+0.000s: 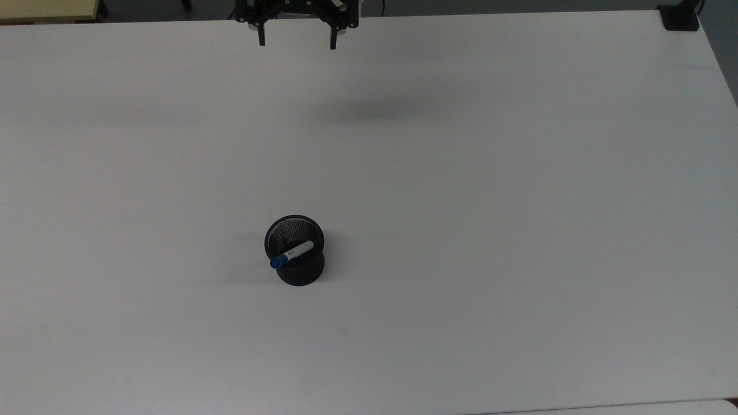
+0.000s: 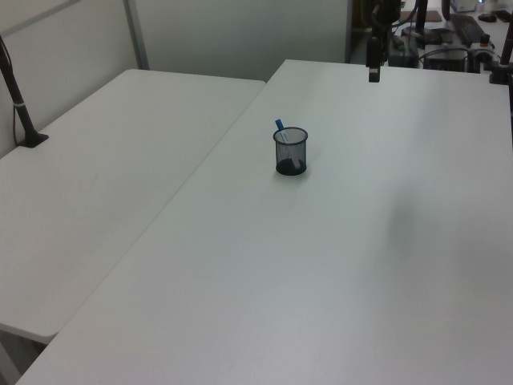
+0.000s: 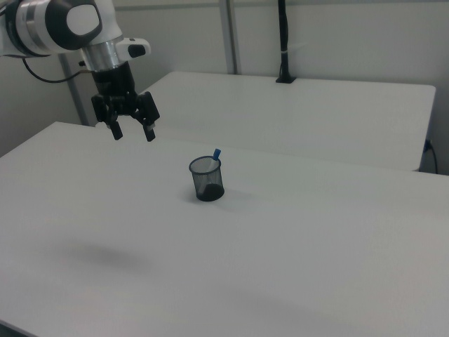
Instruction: Remove the marker
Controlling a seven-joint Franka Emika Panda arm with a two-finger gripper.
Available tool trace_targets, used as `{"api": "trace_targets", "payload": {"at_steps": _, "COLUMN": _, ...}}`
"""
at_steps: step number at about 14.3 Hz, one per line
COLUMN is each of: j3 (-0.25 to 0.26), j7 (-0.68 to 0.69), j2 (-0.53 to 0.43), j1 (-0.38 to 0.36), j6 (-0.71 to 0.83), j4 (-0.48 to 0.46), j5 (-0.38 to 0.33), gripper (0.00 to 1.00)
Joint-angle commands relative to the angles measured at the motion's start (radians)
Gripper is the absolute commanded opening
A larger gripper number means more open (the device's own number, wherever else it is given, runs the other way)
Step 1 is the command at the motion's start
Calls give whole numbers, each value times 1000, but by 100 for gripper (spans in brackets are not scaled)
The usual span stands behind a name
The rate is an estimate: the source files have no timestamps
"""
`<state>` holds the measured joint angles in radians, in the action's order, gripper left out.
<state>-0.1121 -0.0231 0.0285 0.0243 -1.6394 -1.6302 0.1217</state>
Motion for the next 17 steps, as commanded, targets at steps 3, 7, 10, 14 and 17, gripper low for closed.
{"api": "trace_targets", "payload": {"at_steps": 3, "j3": 14, "j7": -12, "j2": -21, "j1": 9, "j6": 3, "j4": -20, "j5": -34, "gripper": 100}}
{"api": "trace_targets", "payload": {"at_steps": 7, "j3": 14, "j7": -12, "j2": -19, "j1": 9, "j6": 1, "j4": -20, "j5": -34, "gripper": 100}}
{"api": "trace_targets", "payload": {"at_steps": 10, "j3": 14, "j7": -12, "j2": -7, "j1": 11, "j6": -67, "j4": -19, "j5": -36, "gripper": 100}}
{"api": "trace_targets", "payload": {"at_steps": 14, "j3": 17, "j7": 2, "j2": 71, "j1": 32, "j6": -239, "j4": 10, "j5": -34, "gripper": 100}}
{"api": "trace_targets", "payload": {"at_steps": 17, "j3": 17, "j7": -12, "j2": 137, "j1": 34, "j6": -397, "j4": 27, "j5": -28, "gripper": 100}}
